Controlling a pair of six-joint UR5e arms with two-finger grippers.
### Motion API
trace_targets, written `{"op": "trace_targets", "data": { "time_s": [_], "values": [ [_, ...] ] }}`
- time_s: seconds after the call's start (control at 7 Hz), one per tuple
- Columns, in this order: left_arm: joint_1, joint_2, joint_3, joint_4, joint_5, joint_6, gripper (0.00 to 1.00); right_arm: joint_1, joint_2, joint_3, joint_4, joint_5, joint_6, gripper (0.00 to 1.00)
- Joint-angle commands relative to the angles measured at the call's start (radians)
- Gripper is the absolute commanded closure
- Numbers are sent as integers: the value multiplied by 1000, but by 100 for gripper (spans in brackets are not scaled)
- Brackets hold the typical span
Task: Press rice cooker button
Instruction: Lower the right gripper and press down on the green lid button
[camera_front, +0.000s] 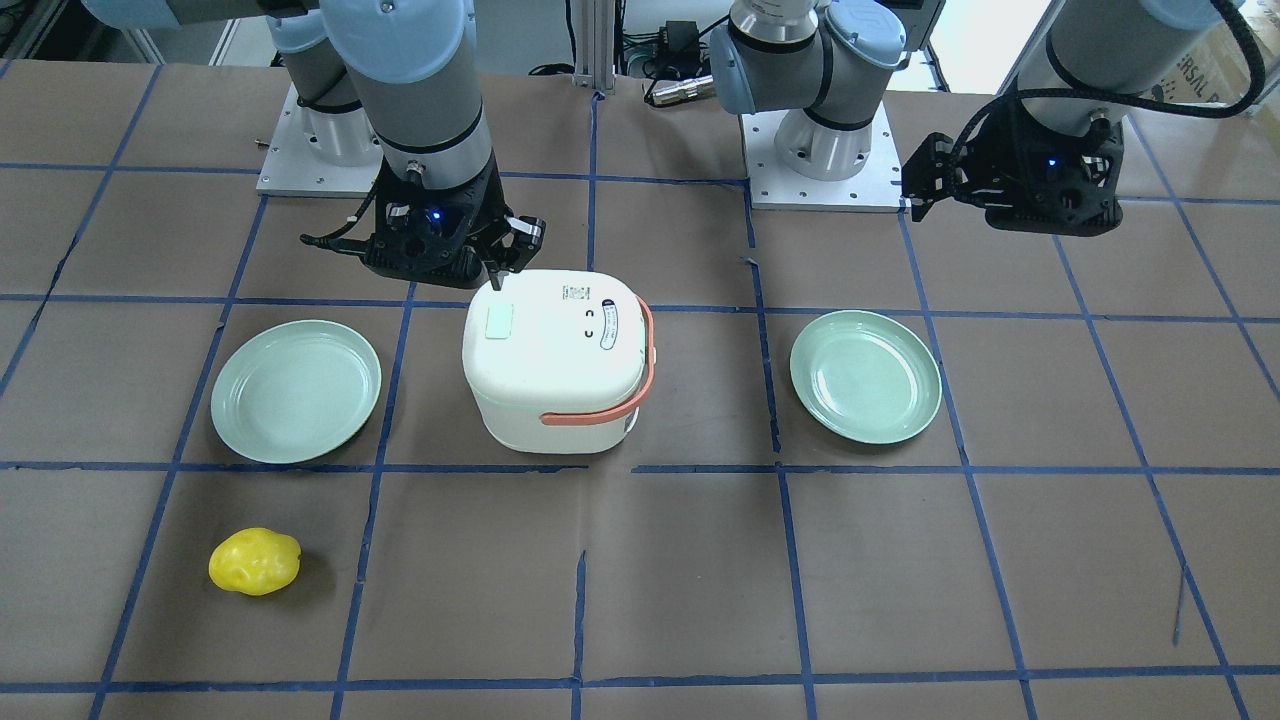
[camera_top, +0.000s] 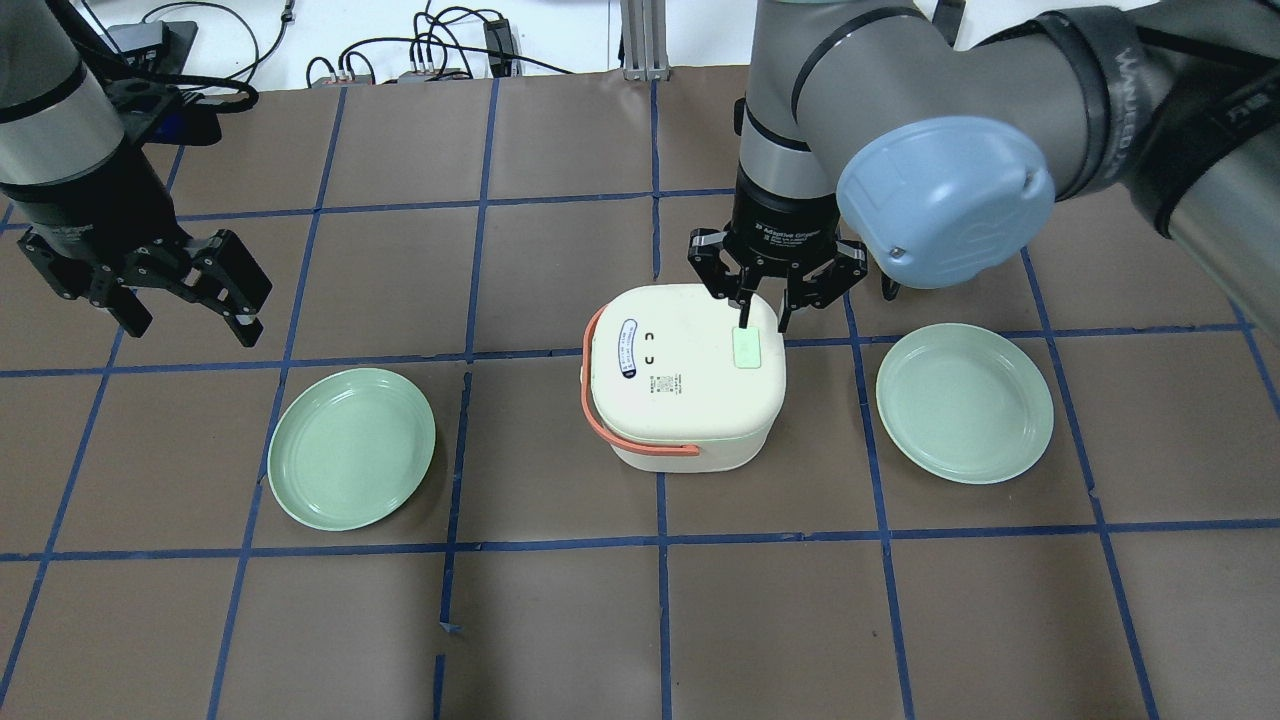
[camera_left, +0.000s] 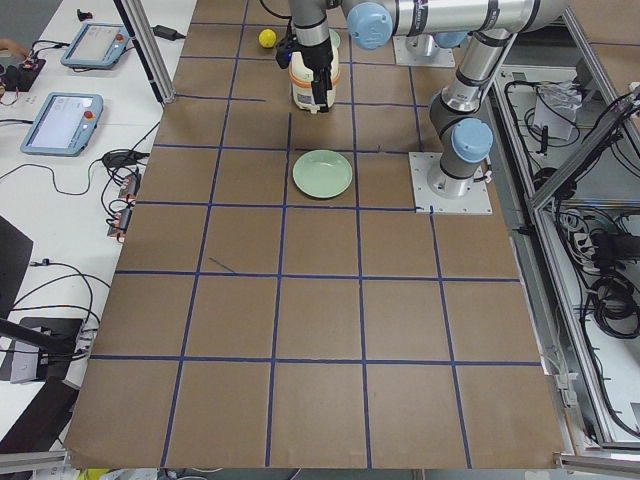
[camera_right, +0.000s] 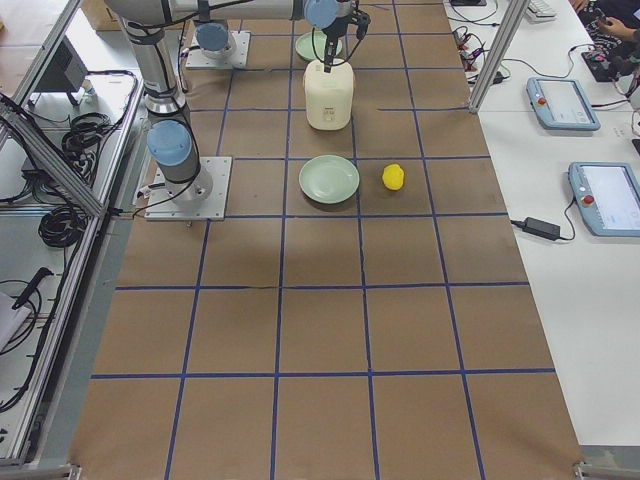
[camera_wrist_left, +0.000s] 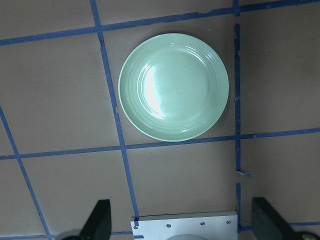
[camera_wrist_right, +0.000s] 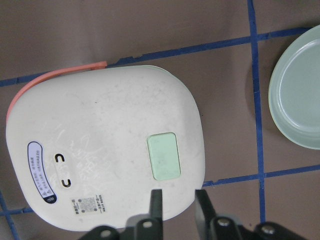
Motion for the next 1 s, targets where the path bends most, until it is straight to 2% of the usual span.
{"op": "trace_targets", "data": {
  "time_s": [0.0, 0.57, 0.86],
  "values": [
    [0, 0, 0, 0, 0, 0, 0, 2, 5, 26, -26, 16, -2, 92],
    [0, 0, 0, 0, 0, 0, 0, 2, 44, 35, -84, 16, -35, 92],
    [0, 0, 0, 0, 0, 0, 0, 2, 44, 92, -151, 16, -34, 92]
  ]
}}
